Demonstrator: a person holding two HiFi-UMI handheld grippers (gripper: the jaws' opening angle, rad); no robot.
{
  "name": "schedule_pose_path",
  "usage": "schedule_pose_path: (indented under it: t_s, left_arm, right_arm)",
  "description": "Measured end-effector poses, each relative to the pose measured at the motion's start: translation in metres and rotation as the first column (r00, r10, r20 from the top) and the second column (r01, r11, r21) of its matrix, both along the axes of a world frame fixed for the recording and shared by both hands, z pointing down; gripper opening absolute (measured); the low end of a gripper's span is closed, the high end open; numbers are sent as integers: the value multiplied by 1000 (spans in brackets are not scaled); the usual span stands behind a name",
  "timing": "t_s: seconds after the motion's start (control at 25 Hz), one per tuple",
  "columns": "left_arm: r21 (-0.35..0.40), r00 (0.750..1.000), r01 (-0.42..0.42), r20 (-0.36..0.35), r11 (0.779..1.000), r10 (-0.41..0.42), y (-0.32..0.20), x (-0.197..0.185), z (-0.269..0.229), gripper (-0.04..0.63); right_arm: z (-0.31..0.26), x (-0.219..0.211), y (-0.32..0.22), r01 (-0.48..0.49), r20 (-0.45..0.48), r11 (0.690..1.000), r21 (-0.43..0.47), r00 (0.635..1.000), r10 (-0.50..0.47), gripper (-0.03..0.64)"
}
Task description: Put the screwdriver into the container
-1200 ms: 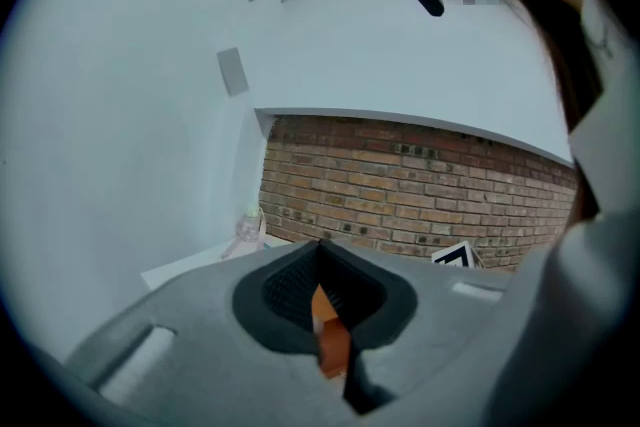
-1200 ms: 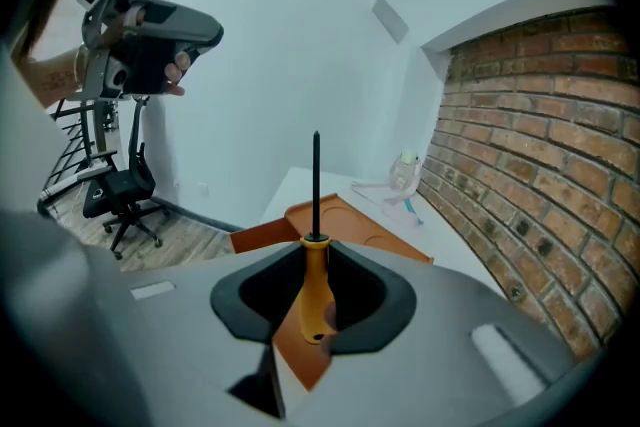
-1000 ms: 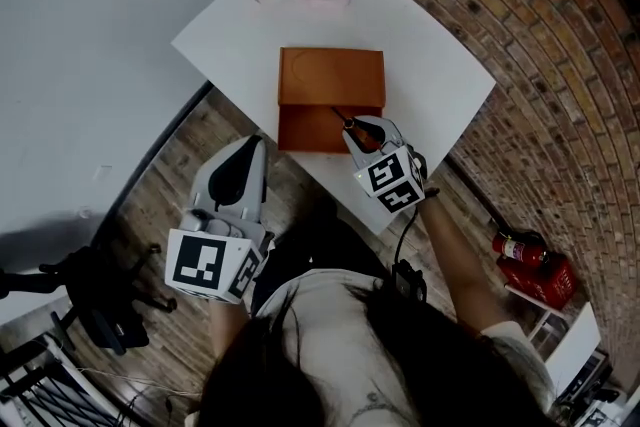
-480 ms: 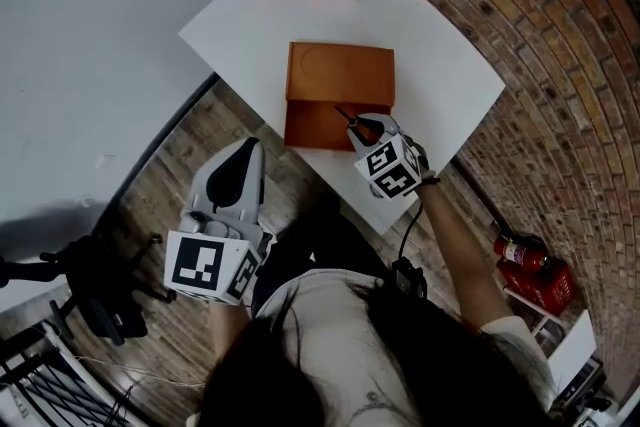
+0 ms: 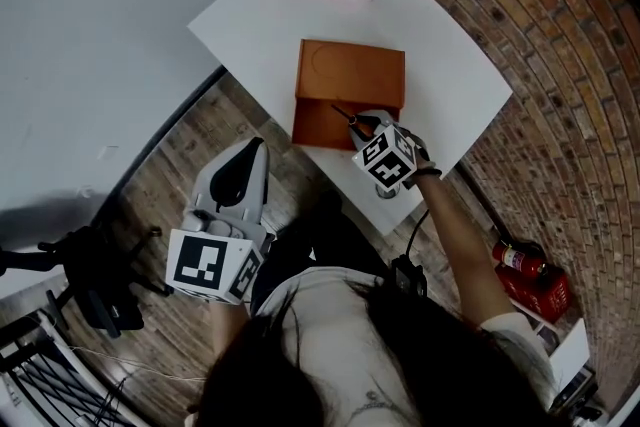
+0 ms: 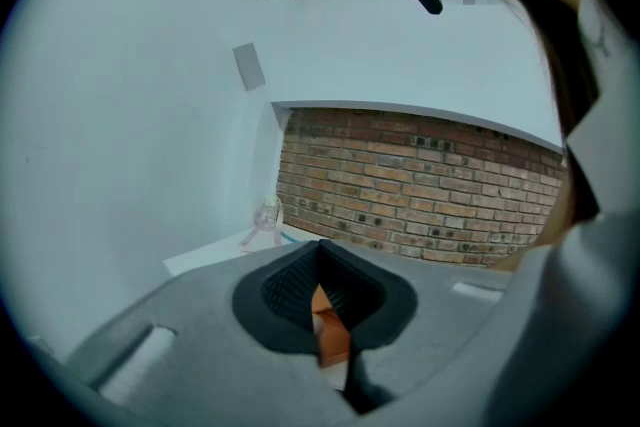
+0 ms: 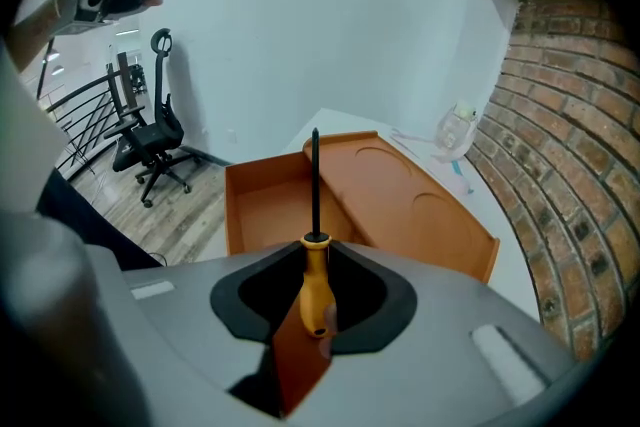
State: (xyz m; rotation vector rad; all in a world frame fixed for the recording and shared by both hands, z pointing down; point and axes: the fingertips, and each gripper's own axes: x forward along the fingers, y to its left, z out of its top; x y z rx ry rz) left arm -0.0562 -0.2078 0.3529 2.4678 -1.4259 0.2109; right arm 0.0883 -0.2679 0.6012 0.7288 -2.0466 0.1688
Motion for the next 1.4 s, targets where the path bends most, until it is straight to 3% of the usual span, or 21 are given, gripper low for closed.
schedule_pose_path:
  t_s: [0.84, 1.4]
  left_arm:
    - [-24, 999, 46, 4, 999, -45, 2, -27, 3, 2]
    - [-23, 997, 74, 19, 997, -73, 12, -45, 1, 2]
  right_arm:
    - [38, -13, -8, 64, -127, 988, -140, 989, -82, 86]
    - [55, -19, -4, 98, -204, 980, -171, 970, -132, 92]
